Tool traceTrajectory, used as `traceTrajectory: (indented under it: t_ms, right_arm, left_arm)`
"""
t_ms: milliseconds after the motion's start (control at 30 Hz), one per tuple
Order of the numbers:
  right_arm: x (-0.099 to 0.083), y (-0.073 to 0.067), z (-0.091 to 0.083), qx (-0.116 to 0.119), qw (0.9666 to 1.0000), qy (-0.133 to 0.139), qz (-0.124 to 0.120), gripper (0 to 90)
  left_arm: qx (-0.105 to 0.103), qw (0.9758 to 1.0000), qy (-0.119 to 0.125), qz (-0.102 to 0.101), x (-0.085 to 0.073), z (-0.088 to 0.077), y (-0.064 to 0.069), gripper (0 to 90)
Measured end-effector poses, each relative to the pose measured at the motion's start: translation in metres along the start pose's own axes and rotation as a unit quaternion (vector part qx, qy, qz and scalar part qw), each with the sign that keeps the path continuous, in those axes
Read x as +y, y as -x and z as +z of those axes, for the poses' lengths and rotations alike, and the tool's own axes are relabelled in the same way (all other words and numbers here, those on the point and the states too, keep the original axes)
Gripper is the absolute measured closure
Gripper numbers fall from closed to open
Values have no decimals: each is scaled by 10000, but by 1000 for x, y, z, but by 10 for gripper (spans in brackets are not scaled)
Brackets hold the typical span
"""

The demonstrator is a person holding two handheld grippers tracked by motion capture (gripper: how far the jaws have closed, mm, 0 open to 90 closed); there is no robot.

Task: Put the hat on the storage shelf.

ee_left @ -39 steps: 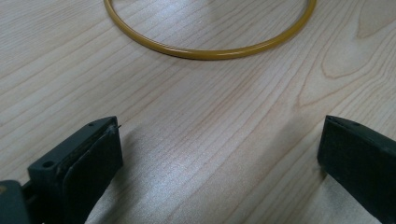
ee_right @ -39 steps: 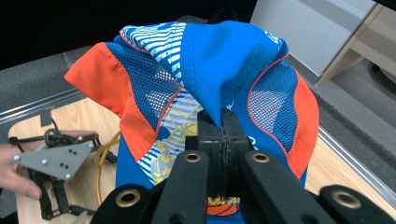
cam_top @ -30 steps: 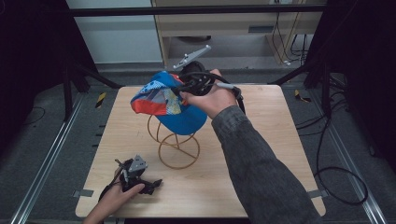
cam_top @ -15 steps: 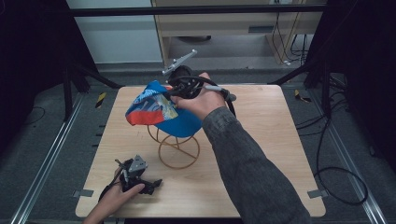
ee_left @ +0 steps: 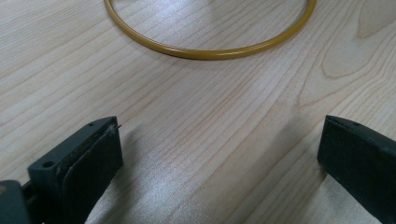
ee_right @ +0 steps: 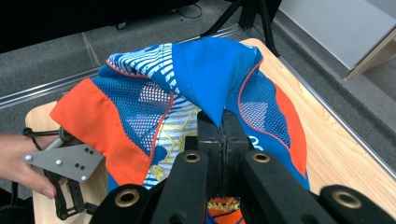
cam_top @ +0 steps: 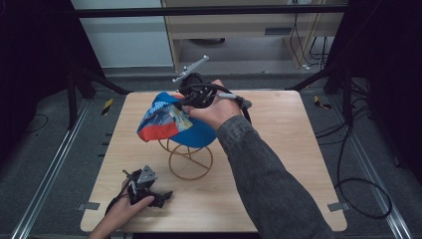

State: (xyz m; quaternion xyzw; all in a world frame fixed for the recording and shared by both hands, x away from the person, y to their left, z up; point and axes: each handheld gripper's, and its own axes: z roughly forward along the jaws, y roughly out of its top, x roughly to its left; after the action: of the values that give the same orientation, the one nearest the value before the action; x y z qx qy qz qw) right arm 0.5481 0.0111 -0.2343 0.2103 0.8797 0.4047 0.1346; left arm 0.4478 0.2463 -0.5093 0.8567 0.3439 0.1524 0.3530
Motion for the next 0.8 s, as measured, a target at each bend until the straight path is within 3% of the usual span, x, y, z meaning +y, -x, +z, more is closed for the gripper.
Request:
traceTrajectory:
  t_ms: [800]
  right_arm:
    - [3,-5,14,134,9997,-210,-60,878]
  left_arm:
    - [-5,10000,5,4,0,0,0,0]
